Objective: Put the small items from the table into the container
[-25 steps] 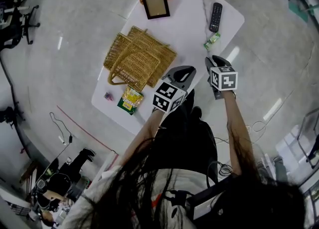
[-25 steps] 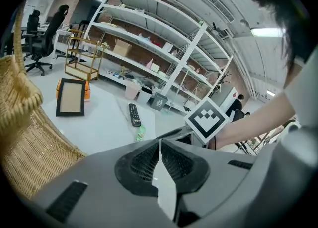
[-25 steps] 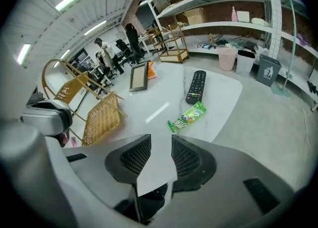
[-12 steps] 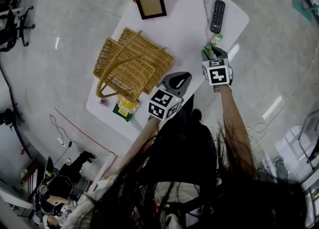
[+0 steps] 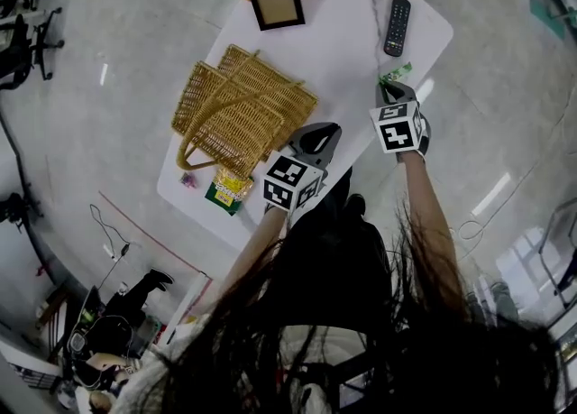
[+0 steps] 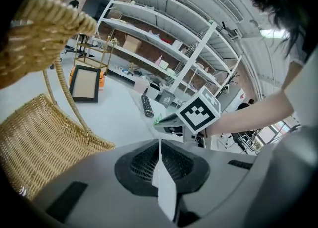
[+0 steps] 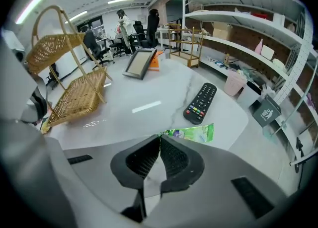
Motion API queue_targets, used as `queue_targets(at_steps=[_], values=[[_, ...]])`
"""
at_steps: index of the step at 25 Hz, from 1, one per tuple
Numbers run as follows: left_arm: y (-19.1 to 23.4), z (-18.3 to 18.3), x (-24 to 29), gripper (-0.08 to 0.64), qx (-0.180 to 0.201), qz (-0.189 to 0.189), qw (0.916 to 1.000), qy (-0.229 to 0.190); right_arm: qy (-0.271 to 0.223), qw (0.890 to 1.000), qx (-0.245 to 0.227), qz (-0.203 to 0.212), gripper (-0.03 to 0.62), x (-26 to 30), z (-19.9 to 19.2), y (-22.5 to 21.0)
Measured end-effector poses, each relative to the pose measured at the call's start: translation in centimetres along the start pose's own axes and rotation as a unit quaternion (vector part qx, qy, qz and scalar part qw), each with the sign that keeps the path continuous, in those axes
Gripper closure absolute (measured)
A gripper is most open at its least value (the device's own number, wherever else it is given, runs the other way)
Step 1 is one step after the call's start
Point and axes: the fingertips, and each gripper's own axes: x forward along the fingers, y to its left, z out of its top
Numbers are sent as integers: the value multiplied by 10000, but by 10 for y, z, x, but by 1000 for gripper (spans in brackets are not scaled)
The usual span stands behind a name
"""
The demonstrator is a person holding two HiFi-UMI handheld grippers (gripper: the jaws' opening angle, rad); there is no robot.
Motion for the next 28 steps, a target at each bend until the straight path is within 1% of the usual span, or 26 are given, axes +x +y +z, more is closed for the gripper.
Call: queue_targets(at_steps=[8,12,16,20,23,28], values=[[-10,-15,-20,549,-187,179,9996,-88,-556,9970,292,463,569,-51,17,36],[-13,-25,-37,549,-269,300,9991,-123,-769,9935,377,746,569,-78,16,61],[-12,-38,-58,549,-251,390,9989,-86,-937,9883,441,1122,569,-102,19,92],[-4,-53,-80,549,-266,549,9981,-11,-1057,9827,367,1477,569,-116,28,125],[4,-63,-97,548,-436,712,9965,-61,-1123,9781,271,1733,569,-120,38,150],[14,-80,-120,549,-679,912,9934,-132,-1219,9657,38,2293,569,-114,55,200]])
